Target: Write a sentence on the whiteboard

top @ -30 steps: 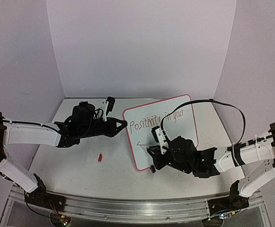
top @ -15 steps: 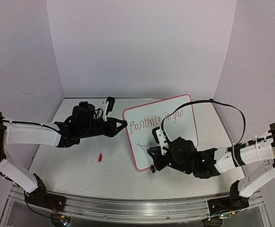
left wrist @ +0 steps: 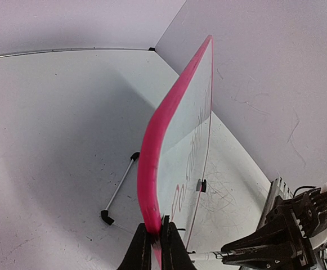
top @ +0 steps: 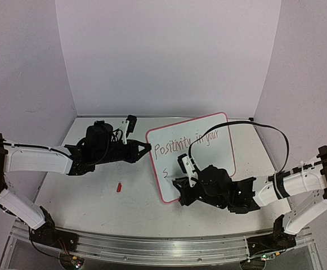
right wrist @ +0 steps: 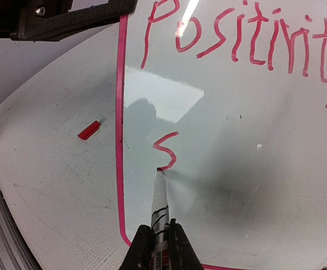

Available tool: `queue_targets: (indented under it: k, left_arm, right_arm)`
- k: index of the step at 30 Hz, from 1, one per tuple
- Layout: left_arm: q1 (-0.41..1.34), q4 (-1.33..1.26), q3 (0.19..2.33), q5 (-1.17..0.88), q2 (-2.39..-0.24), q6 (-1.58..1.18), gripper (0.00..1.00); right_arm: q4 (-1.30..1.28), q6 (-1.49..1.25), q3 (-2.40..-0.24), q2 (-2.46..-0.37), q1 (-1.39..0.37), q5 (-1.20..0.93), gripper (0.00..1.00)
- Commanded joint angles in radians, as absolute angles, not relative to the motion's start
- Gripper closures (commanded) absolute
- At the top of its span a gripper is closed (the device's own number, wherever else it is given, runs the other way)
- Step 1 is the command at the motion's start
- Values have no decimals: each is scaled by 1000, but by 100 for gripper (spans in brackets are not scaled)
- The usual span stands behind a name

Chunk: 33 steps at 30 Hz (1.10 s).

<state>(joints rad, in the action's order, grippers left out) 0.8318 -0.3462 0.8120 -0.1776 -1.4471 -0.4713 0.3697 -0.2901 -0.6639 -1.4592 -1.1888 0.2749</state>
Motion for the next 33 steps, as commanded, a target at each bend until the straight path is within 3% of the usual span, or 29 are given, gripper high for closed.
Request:
queue_targets:
  k: [1, 17, 33]
  left_arm:
    - [830, -316, 849, -135, -1462, -430, 100]
    - [830, -314, 843, -128, -1458, -426, 100]
    - [830, -313, 846, -130, -1462, -429, 100]
  right_arm:
    - [397, -292, -717, -1498, -1194, 277, 100]
    - [377, -310, -641, -1345, -1192, 331, 100]
    - [387, -316, -662, -1401, -1177, 369, 100]
